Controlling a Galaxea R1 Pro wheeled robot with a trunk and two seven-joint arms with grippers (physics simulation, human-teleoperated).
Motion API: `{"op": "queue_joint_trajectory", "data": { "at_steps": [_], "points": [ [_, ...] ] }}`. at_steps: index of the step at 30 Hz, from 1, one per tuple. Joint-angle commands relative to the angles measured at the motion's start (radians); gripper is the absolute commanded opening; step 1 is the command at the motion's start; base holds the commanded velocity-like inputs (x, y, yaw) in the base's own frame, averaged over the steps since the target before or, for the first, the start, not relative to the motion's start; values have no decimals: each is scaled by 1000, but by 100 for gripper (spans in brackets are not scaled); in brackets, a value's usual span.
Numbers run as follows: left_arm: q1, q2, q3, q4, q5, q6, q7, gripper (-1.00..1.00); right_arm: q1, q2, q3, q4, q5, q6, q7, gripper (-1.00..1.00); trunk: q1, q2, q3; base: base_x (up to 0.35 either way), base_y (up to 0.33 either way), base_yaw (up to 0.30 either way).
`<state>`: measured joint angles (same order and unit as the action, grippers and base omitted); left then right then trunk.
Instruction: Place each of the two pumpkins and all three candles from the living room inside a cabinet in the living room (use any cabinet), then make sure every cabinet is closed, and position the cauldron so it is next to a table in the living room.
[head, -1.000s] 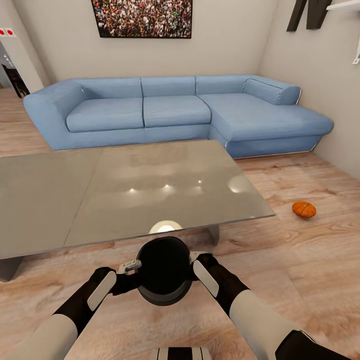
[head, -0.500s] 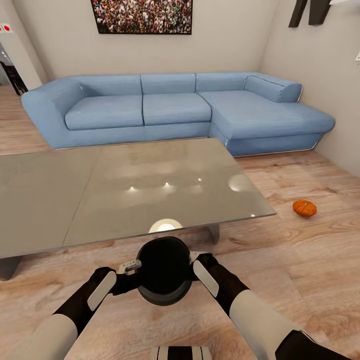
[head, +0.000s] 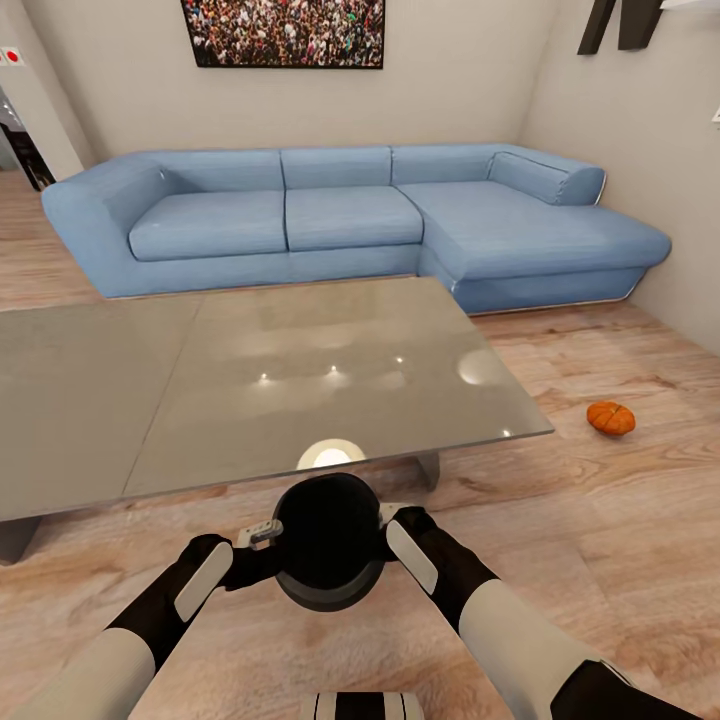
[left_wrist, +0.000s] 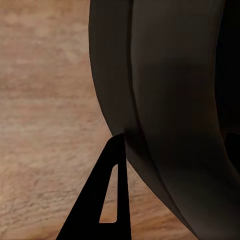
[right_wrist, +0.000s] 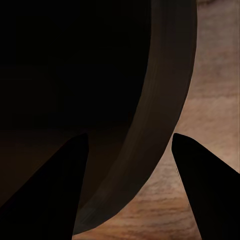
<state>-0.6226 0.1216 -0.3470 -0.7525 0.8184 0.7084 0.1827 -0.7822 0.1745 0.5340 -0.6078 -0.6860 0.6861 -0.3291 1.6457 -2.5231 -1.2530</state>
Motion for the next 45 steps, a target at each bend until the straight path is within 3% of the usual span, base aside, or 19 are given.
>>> {"op": "queue_joint_trajectory", "data": {
  "at_steps": [1,6,9,31,32,33,45],
  "points": [
    [0,4,6,-1,24,2,7,-100,-2,0,9,-3,-37,-10,48,-100,0,0,-1,28,0,0],
    [0,4,6,-1,24,2,7,-100,-2,0,9,-3,-37,-10,49,-100,0,0,-1,7,0,0],
    [0,4,6,-1,24,2,7,-100,-2,0,9,-3,-37,-10,49,-100,1,-1,-12,0,0,0],
    [0,5,8,-1,25,2,8,-100,-2,0,9,-3,-37,-11,49,-100,1,-1,-12,0,0,0],
    [0,5,8,-1,25,2,7,-100,-2,0,9,-3,-37,-11,48,100,1,-1,-12,0,0,0],
    [0,6,8,-1,25,2,8,100,-2,0,9,-3,-37,-11,48,100,1,-1,-12,0,0,0],
    [0,6,8,-1,28,2,9,100,-2,0,9,-3,-38,-10,50,100,1,-1,-12,0,0,0]
  ]
}}
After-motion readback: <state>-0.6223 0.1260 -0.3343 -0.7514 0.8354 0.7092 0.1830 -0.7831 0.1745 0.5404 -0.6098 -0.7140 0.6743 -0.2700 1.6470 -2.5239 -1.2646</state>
